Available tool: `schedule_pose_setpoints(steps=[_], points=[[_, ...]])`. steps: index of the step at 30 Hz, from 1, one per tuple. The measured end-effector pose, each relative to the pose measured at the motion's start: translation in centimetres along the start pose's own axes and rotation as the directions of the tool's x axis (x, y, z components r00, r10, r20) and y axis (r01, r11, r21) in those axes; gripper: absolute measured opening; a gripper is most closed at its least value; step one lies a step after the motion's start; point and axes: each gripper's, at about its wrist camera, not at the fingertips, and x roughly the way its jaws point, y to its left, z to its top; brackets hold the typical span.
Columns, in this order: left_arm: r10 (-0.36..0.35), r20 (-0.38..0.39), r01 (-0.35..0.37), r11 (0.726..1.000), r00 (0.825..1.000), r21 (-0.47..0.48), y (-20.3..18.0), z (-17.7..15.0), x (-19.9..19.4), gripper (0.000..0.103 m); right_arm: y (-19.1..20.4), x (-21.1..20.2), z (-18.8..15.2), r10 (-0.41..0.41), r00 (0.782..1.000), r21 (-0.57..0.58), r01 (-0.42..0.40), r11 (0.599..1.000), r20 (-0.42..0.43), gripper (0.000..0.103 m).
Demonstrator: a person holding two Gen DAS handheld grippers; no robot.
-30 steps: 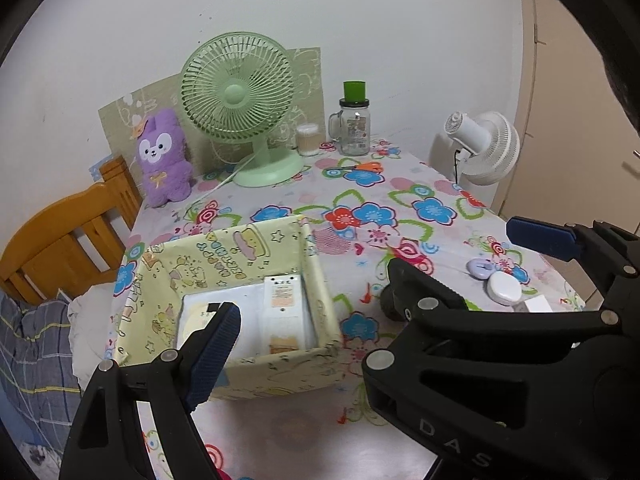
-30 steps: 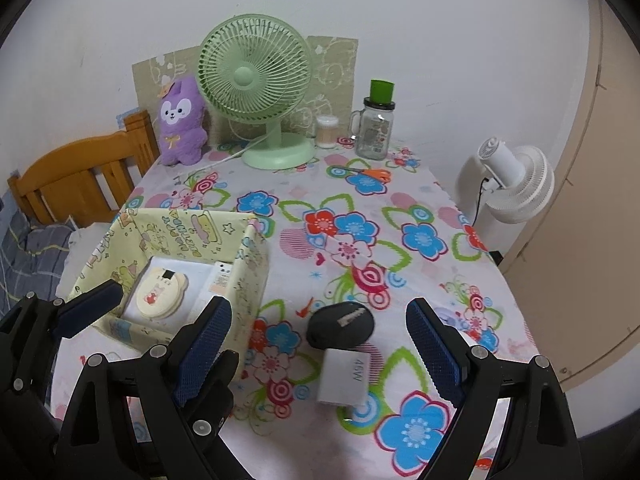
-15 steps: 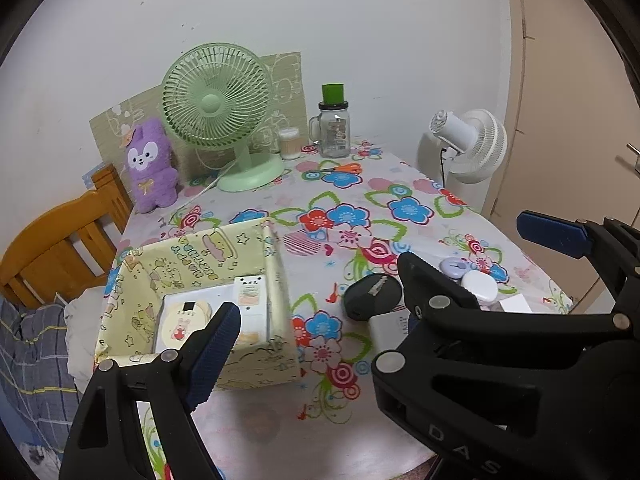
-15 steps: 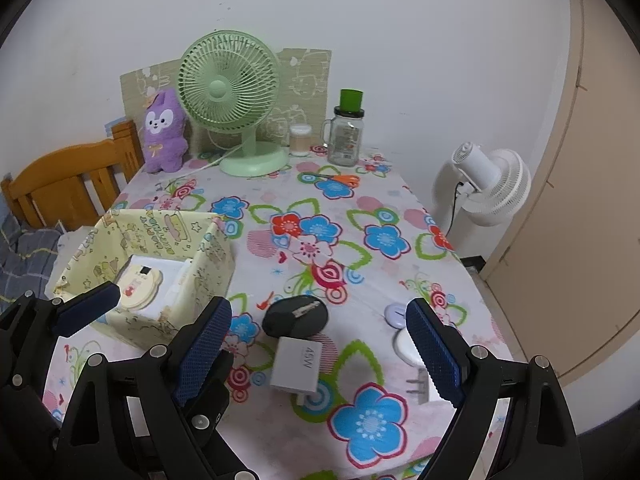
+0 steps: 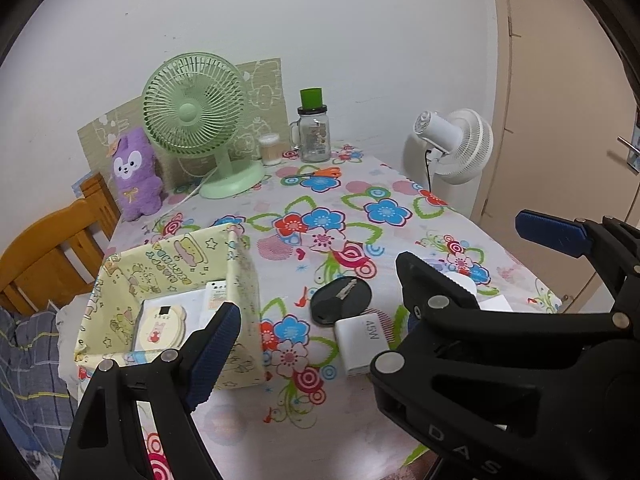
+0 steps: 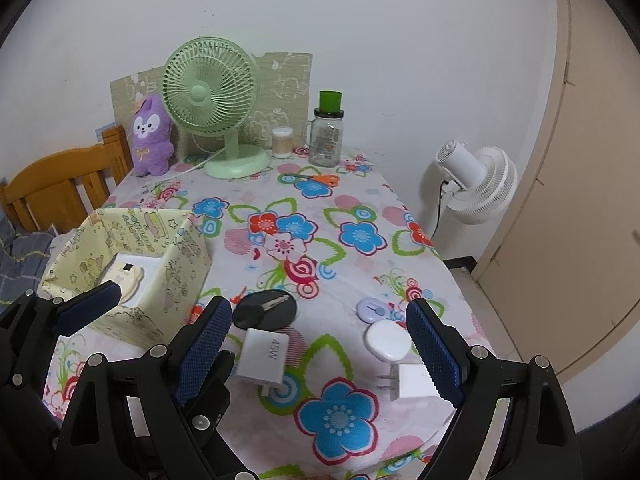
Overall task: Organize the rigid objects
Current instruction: 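Withdraw the right gripper from the box toward the white plug adapter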
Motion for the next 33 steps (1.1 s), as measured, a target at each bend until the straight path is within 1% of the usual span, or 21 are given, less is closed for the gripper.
schedule_pose_setpoints(steps=[17, 23, 29, 33], points=[[-0.025, -0.031, 0.025, 1.0, 0.999, 0.004, -2.4, -0.8, 2.6, 0.087, -2.4, 2.1, -1.7, -0.023, 0.999, 0.016, 0.023, 1.0, -0.025, 0.091], [-0.014, -0.029, 0.014, 1.0, 0.999, 0.018, -3.0, -1.2, 3.4, 0.087, -3.1, 3.4, -2.4, 0.006, 0.999, 0.031, -0.004, 0.999, -0.041, 0.091], [-0.023, -0.062, 0.023, 1.0, 0.998, -0.007, -3.2, -1.9, 5.2, 0.087, -3.7, 4.7, -3.3, 0.007, 0.999, 0.041, -0.005, 0.999, -0.052, 0.091], [-0.015, -0.1, 0.011, 0.999, 0.995, -0.041, -3.0, -2.4, 6.7, 0.087, -4.1, 6.2, -4.0, 0.023, 0.997, 0.056, -0.019, 0.998, -0.076, 0.091]])
